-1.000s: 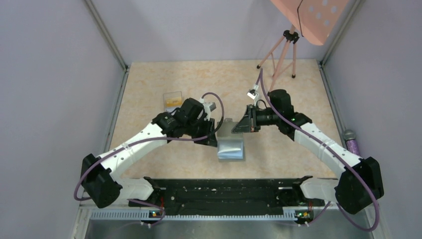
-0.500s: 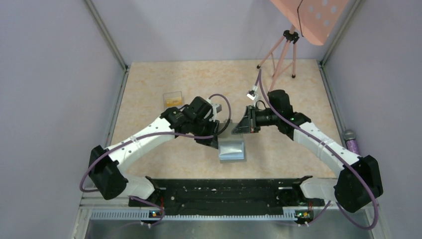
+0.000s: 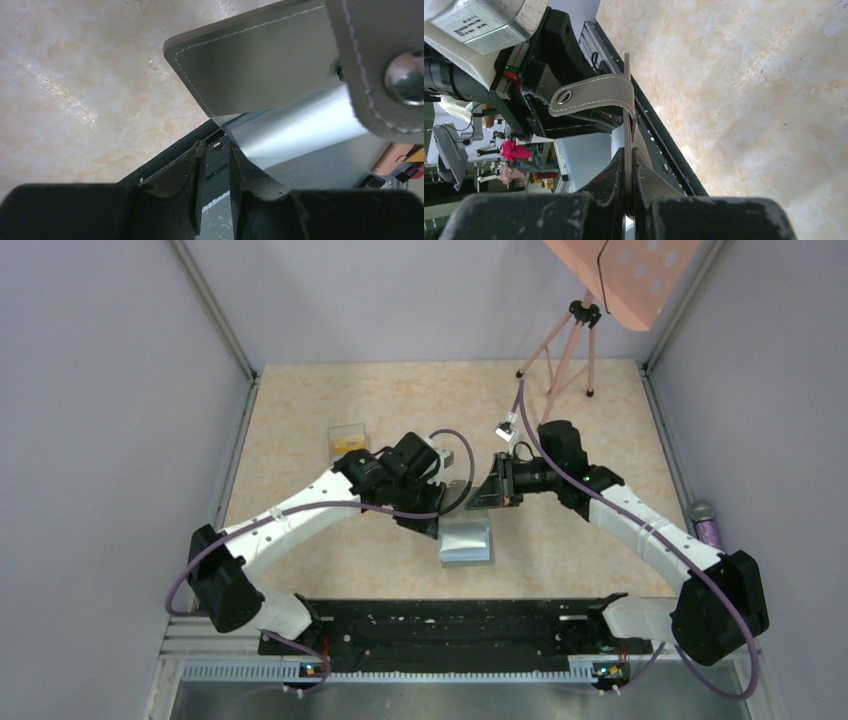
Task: Put the credit cards into the card holder
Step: Turn over the card slot in the card holder.
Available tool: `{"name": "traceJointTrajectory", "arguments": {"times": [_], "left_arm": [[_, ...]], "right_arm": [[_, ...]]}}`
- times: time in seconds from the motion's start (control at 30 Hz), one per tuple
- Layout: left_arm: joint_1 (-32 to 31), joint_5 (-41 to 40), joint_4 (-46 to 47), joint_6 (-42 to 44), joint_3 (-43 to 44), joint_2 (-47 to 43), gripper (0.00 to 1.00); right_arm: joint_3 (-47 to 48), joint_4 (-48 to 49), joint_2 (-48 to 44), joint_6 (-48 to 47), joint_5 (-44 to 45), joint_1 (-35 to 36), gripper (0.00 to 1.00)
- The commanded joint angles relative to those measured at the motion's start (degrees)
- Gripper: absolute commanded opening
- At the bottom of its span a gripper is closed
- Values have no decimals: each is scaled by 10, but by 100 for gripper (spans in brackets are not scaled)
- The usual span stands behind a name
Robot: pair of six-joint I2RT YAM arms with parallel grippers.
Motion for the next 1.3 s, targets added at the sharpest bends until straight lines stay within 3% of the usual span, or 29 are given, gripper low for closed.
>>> {"name": "traceJointTrajectory", "arguments": {"times": [0.0,0.17,0.87,1.27], "left_arm": [[-16,-13,-6,10,46,9,29],[-26,-24,-27,18,61,18,28],[-24,45,105,-27,-3,-46,29],[-16,56,183,-92,-80,-87,36]], "right_arm": [[11,10,5,-10,6,3,0],[12,10,8,-10,5,3,0],[20,-1,12,-18,4,3,0],[9,30,3,34,-8,-5,0]]}}
